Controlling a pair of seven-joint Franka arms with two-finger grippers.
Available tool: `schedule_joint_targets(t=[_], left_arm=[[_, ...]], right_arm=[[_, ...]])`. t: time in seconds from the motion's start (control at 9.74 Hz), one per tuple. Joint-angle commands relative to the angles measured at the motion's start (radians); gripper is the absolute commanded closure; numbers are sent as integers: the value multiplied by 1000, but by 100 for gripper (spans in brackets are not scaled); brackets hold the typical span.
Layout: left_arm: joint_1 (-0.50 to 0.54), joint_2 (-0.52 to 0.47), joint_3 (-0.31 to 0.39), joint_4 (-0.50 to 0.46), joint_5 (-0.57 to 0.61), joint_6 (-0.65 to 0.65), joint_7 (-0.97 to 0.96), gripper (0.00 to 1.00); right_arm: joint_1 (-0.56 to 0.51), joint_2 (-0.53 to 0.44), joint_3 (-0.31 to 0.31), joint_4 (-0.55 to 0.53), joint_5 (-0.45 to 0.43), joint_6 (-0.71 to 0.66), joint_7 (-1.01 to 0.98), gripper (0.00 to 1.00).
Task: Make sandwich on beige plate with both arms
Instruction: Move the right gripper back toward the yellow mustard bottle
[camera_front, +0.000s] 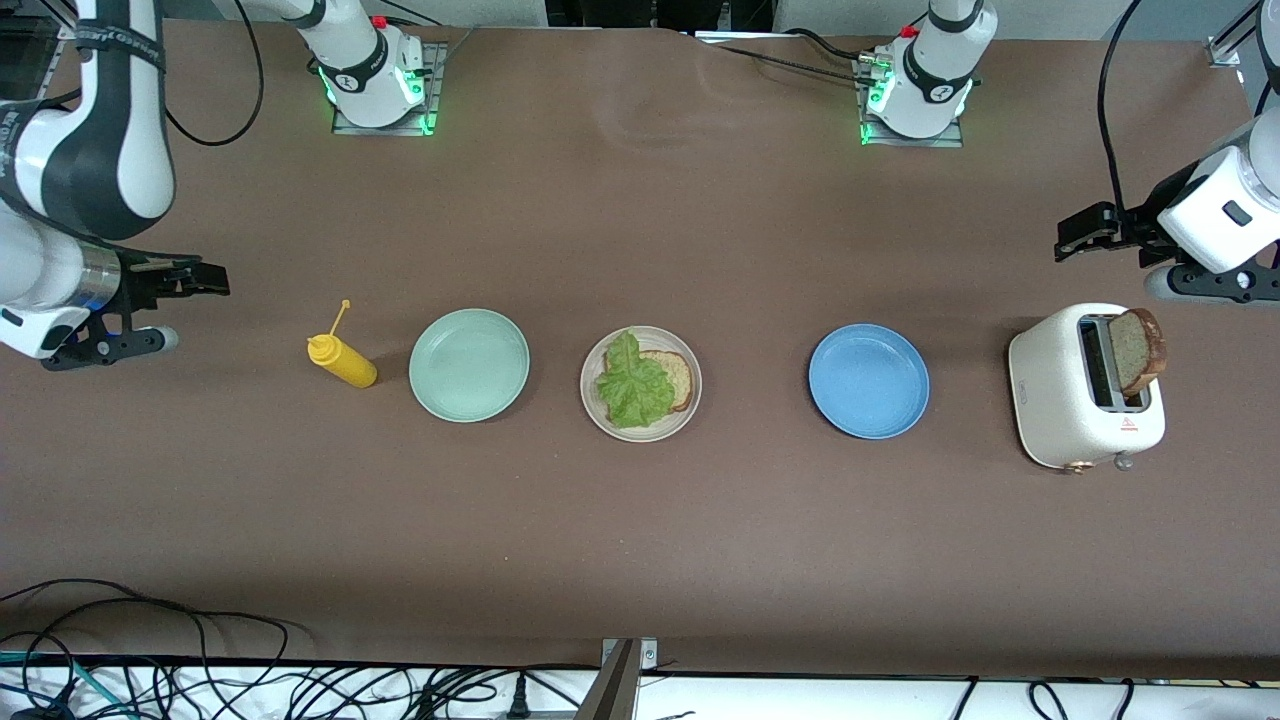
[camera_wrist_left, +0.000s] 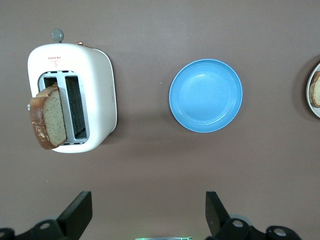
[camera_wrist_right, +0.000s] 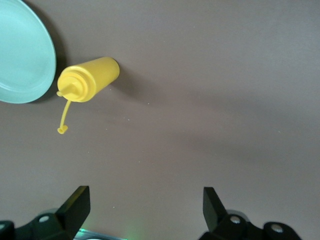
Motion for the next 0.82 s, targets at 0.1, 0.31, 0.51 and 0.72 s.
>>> schedule_joint_targets(t=[0.1,0.31,0.51,0.72], left_arm=[[2,-9,-5,-13,30,12,6,0],[2,-8,-5,-13,30,12,6,0],[2,-8,-5,-13,30,14,6,0],[2,-8,-5,-13,30,14,5,0]], right_arm=[[-158,70,5,-37,233,42,-372,0],[-219,134,8,-38,385,31,-619,0],[-258,159,11,-86,544,28,-858,0],[-278,222,11,-89,657,-22,-1067,0]])
